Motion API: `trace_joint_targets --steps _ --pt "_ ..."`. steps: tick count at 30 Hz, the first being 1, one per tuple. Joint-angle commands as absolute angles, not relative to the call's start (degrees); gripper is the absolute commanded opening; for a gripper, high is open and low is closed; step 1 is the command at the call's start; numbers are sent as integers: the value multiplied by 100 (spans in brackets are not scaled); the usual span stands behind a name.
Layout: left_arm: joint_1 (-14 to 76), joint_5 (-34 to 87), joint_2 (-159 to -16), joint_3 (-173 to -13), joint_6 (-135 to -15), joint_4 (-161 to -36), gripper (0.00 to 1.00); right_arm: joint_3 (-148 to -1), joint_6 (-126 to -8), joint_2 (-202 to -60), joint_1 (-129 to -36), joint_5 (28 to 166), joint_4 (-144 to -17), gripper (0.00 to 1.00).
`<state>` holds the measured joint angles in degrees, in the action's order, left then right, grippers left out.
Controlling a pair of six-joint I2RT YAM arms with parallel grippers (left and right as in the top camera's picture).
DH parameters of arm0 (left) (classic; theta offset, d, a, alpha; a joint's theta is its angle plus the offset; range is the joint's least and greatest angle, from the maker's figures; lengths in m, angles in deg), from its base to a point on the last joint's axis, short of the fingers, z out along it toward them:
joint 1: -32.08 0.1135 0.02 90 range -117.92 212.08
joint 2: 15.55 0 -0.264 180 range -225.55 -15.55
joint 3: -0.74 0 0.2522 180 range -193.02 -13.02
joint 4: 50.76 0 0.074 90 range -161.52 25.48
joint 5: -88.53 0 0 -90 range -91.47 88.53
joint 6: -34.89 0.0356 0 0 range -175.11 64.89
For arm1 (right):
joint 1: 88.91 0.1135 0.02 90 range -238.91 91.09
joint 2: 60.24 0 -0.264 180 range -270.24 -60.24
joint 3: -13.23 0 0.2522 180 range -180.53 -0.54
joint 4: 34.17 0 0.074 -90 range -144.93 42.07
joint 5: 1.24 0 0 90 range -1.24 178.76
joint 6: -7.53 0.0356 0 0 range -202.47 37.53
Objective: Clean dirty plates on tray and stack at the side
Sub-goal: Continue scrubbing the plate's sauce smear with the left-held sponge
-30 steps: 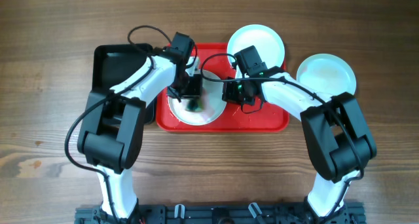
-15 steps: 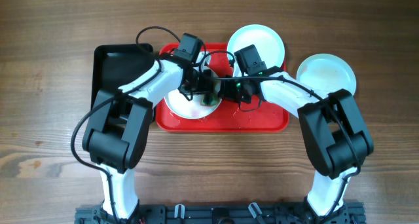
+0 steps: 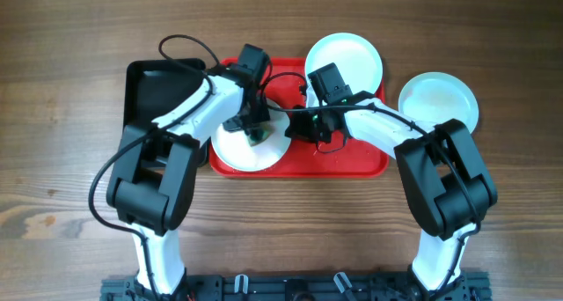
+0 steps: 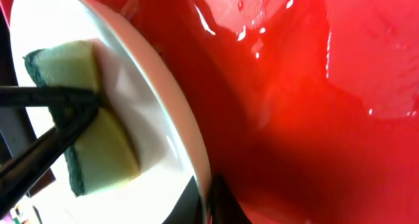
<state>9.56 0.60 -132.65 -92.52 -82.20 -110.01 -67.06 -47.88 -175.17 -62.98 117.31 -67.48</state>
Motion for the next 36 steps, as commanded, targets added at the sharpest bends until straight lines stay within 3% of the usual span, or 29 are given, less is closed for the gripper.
trace_joint_targets --steps 1,4,8,23,30,36 --pt "1046 2213 -13704 -8900 -6244 -11491 4 -6644 -4758 -17709 -6328 11694 -6768 4" --pt "1046 3216 -13704 -8900 -5403 -11631 4 -6644 -4760 -17709 -6328 11694 -6768 4" --pt "1046 2936 -13704 -8900 -5578 -11331 4 -6644 -4762 -17709 -6328 11694 -6768 4" --pt "1046 -2071 -13704 -8903 -8393 -9666 4 -6644 -4782 -17709 -6328 11694 -6789 4" --pt "1046 -3109 -13704 -8900 -9545 -10708 4 -6644 -4784 -17709 -6328 11694 -6789 4" --pt "1046 -2288 -13704 -8900 -9560 -11777 4 -6644 -4784 -17709 -6328 11694 -6789 4"
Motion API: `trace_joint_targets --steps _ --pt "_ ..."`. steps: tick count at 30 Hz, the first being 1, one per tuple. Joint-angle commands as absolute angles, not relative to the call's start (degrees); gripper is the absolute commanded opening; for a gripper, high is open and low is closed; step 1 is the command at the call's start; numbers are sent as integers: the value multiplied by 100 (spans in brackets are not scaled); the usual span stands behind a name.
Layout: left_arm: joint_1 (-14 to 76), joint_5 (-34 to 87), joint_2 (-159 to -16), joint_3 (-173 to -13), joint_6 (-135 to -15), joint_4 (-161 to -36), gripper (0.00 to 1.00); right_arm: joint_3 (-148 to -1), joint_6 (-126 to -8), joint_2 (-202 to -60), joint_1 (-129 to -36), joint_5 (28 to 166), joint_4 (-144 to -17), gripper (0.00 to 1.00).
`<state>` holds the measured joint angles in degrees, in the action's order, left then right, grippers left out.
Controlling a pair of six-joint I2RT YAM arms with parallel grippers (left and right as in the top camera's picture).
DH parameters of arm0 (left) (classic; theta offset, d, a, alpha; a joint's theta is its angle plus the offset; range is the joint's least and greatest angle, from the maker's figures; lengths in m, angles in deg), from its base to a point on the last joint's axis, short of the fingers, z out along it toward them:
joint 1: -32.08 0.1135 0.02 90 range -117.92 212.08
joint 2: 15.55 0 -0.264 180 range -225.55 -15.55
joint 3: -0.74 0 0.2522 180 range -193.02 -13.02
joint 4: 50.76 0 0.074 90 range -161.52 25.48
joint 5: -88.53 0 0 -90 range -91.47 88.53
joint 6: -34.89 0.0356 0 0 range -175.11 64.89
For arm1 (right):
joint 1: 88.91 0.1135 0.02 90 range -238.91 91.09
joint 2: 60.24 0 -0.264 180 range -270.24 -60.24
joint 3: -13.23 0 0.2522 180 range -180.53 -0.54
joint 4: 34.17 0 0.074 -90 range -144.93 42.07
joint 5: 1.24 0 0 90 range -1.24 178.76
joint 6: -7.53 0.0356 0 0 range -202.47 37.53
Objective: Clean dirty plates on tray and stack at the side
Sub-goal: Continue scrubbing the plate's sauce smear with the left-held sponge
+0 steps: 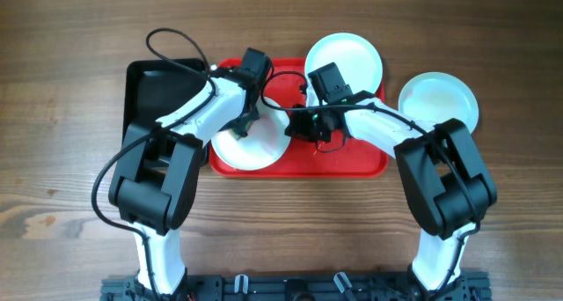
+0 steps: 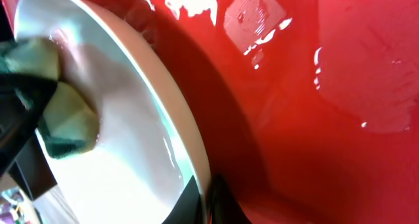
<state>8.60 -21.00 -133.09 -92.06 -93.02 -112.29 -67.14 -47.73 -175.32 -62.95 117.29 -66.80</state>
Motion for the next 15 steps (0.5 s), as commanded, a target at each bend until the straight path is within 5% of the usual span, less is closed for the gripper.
trace_joint_targets --steps 1,10,15 --pt "1046 -2032 -13704 -8900 -9389 -11871 4 -6644 -4784 -17709 -6328 11697 -6789 4" --pt "1043 2316 -13704 -8900 -6305 -11790 4 -6644 -4799 -17709 -6328 11697 -6785 4" --pt "1046 2897 -13704 -8900 -5980 -11430 4 -6644 -4797 -17709 -6328 11699 -6807 4"
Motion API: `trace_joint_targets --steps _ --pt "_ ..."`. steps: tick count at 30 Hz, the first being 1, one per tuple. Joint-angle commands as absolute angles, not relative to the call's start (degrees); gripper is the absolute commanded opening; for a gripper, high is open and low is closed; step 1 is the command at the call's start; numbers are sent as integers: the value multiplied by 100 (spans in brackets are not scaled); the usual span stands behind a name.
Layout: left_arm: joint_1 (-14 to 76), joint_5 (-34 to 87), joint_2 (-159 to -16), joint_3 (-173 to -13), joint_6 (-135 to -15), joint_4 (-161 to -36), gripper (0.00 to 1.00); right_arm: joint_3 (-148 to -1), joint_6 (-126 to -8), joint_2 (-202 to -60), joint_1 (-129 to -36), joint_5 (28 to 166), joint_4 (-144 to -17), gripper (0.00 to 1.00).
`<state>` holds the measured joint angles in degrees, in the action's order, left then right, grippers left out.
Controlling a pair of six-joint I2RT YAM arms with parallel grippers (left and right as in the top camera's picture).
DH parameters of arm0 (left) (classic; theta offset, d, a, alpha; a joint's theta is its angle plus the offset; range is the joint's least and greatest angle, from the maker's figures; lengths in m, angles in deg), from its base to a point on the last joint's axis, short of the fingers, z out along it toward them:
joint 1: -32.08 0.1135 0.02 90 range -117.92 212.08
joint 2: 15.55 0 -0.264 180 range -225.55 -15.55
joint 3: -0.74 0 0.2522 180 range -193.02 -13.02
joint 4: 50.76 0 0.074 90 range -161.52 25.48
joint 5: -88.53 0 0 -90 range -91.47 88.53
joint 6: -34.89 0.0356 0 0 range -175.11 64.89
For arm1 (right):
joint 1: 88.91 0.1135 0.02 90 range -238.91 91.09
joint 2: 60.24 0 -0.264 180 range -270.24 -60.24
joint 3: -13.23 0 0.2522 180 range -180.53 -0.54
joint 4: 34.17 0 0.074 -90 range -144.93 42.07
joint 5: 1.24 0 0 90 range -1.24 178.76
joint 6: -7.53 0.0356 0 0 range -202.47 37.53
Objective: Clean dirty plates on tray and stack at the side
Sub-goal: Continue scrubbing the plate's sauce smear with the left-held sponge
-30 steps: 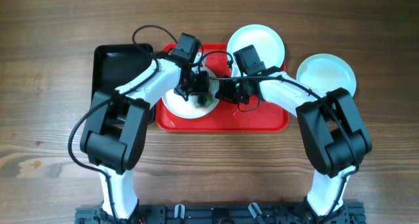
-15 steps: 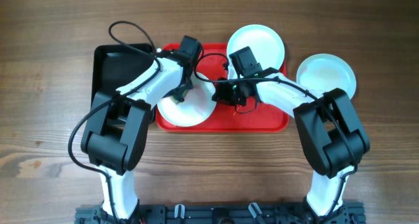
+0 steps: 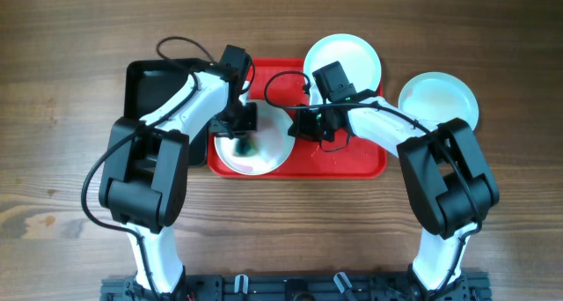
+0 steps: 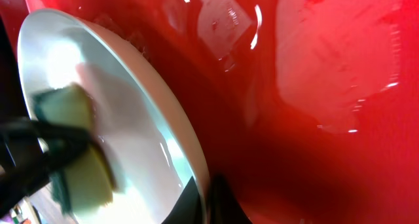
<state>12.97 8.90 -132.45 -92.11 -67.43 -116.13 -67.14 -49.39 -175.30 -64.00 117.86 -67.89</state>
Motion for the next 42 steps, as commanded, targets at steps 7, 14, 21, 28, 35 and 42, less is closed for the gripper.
trace_joint_targets --steps 7,14,21,28,35,42 --pt "1046 2888 -13704 -8900 -6034 -10558 4 -6644 -4797 -17709 -6328 11697 -6805 4" --pt "1046 960 -13704 -8903 -7529 -9410 4 -6644 -4801 -17709 -6328 11699 -6811 4" --pt "1046 -1326 -13674 -8922 -8190 -9849 4 -6644 -4801 -17709 -6328 11697 -6809 4" --pt "1043 -2224 -13580 -8922 -8904 -10721 4 -6644 -4823 -17709 -6328 11721 -6807 4" --pt "1037 -246 -13178 -8922 -8131 -11215 4 -6644 -4821 -17709 -6328 11718 -6809 4" --pt "1229 1179 -12330 -9080 -7781 -11207 4 -6644 -4847 -17709 -6328 11773 -6809 4"
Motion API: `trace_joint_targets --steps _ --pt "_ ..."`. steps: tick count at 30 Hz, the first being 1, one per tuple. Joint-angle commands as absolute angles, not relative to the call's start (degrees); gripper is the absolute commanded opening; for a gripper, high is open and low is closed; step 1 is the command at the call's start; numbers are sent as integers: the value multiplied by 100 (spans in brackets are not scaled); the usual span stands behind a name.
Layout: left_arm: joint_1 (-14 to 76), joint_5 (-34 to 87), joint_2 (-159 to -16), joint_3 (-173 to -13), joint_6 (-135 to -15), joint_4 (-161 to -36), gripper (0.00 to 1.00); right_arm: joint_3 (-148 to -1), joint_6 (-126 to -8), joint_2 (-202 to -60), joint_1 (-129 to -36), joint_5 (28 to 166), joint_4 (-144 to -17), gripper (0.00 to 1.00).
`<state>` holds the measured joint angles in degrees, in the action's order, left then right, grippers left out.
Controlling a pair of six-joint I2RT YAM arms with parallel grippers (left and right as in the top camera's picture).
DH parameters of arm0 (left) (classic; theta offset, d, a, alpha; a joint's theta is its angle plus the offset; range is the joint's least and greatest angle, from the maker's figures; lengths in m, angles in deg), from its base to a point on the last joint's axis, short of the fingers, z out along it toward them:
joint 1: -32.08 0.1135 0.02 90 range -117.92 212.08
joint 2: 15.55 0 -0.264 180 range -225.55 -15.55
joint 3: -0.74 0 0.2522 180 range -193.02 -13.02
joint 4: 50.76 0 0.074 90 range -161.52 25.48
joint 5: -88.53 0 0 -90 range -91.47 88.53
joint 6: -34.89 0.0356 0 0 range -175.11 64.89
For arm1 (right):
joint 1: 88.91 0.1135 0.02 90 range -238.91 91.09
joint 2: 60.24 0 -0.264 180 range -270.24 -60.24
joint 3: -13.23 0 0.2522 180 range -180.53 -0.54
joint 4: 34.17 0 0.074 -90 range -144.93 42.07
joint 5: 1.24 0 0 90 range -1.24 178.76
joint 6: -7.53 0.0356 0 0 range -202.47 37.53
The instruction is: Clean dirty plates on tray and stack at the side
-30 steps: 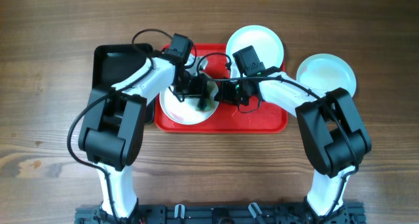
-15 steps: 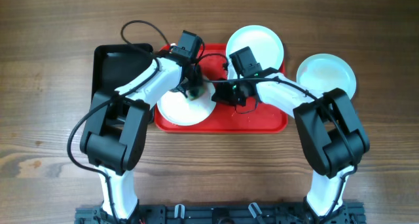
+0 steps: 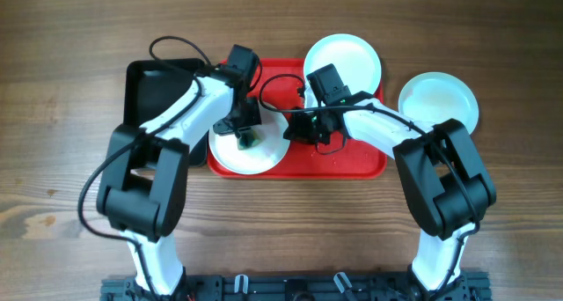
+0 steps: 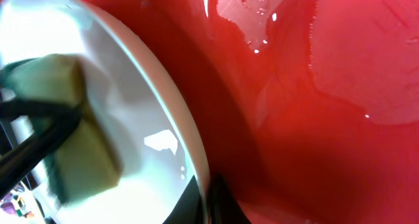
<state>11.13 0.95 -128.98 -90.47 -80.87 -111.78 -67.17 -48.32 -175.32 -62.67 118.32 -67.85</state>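
Observation:
A white plate lies on the left part of the red tray. My right gripper is shut on the plate's right rim, its dark fingertips pinching the edge. My left gripper is shut on a yellow-and-green sponge pressed on the plate's inside; the sponge looks blurred in the right wrist view. Two more white plates lie at the back: one overlapping the tray's far edge, one on the table at the right.
A black tray sits left of the red tray, under the left arm. The red tray's floor is wet and glossy. Cables loop over both arms above the tray.
The left gripper and sponge have moved a little to the right and toward the plate's middle. The plate and the right gripper on its rim stay put.
The right gripper has kept the plate's rim pinched throughout. The sponge in the left gripper stood near the plate's upper middle, then at its upper left, then lower on its left, and now sits near the middle again.

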Motion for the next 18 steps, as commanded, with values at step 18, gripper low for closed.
trace_joint_targets --steps 18 --pt "2823 1216 -11189 -9329 -7800 -11303 4 -6806 -5391 -16468 -6435 10333 -8020 4"
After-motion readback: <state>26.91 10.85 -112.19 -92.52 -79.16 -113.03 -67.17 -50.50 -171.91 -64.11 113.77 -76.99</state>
